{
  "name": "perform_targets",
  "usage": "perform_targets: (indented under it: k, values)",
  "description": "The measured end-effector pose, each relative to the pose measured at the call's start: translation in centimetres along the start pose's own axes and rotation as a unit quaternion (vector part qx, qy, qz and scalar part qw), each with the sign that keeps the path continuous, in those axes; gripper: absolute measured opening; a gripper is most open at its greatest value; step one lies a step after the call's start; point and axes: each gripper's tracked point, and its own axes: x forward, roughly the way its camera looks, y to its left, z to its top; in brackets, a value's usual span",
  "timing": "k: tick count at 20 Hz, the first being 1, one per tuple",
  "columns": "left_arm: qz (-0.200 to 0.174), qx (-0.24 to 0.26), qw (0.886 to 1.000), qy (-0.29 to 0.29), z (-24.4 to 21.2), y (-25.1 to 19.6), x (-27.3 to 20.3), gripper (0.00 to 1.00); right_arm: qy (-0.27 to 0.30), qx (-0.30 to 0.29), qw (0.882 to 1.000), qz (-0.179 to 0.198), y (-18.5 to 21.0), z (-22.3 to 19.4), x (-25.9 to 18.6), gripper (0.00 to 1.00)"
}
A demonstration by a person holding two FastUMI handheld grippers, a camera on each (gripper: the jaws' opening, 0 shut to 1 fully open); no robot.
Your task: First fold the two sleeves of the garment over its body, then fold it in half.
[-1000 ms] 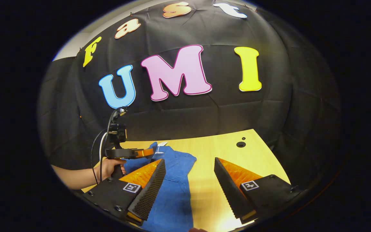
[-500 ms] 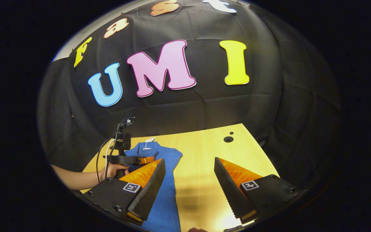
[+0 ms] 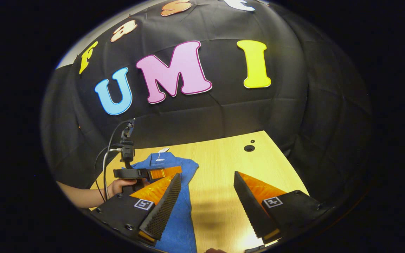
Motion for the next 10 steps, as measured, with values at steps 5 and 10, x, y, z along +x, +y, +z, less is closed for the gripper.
perform_targets:
  k: [5, 10]
  values:
    - [0.058, -0.018, 0.998, 0.003, -2.5, 2.9, -6.0, 0.76, 0.016, 0.001, 1.000, 0.003, 1.1, -1.7, -0.2, 0.97]
    - [0.153, -0.029, 0.988, 0.014, -8.6, 7.6, -14.8, 0.83, 0.056, -0.002, 0.998, 0.016, 3.4, -4.9, -0.8, 0.97]
